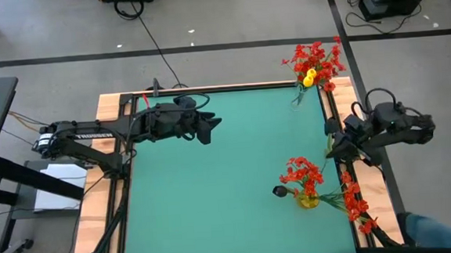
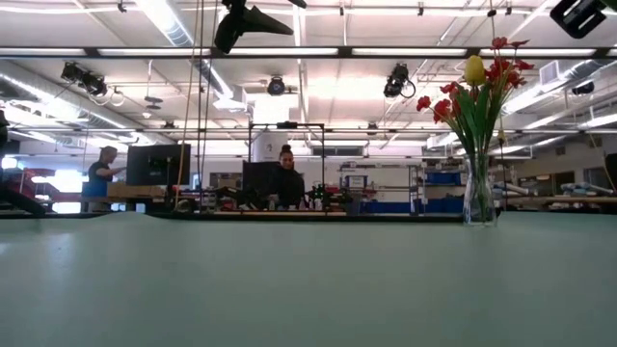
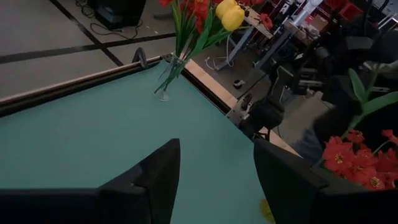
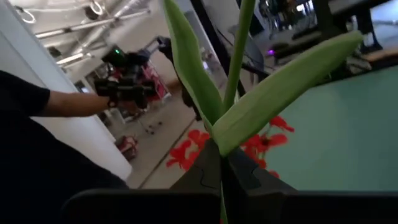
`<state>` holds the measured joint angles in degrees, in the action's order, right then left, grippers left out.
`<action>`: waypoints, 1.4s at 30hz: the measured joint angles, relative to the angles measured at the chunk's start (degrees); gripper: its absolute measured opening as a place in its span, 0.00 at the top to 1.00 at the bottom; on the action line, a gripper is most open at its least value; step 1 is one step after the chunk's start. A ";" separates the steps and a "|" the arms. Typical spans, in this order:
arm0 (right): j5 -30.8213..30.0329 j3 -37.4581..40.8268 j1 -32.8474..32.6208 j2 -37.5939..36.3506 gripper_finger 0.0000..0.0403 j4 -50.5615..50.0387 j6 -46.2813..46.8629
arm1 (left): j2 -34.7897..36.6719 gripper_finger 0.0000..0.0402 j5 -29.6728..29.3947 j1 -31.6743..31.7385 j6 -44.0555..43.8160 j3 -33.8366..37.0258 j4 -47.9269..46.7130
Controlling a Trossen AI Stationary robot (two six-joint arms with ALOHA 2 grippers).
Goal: Sort flowers into vase by color
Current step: Put the black flower into the yellow vase
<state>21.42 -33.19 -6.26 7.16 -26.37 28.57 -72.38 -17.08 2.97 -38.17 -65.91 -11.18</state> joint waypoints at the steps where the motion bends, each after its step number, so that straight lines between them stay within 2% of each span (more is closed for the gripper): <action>1: 0.41 0.43 0.00 0.00 0.99 1.30 -0.02 | 0.00 0.48 0.00 0.00 -0.55 0.00 -0.13; 16: 6.92 4.88 0.00 0.07 0.99 4.83 -1.25 | 0.00 0.52 0.00 0.02 -1.75 0.00 -0.22; 24: 13.08 9.27 0.00 0.32 0.97 4.81 -4.98 | 0.00 0.52 -0.02 1.11 -1.69 0.00 -0.19; 34: 16.00 12.02 0.00 0.50 0.81 4.80 -3.20 | 0.00 0.52 -0.03 1.48 -1.22 0.00 -0.12; 42: 18.08 11.74 0.00 0.44 0.50 3.96 -0.44 | 0.00 0.52 -0.03 1.48 -1.12 0.00 -0.19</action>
<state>39.51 -21.45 -6.26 7.60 -22.41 28.13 -72.38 -17.11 4.45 -39.29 -65.91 -11.37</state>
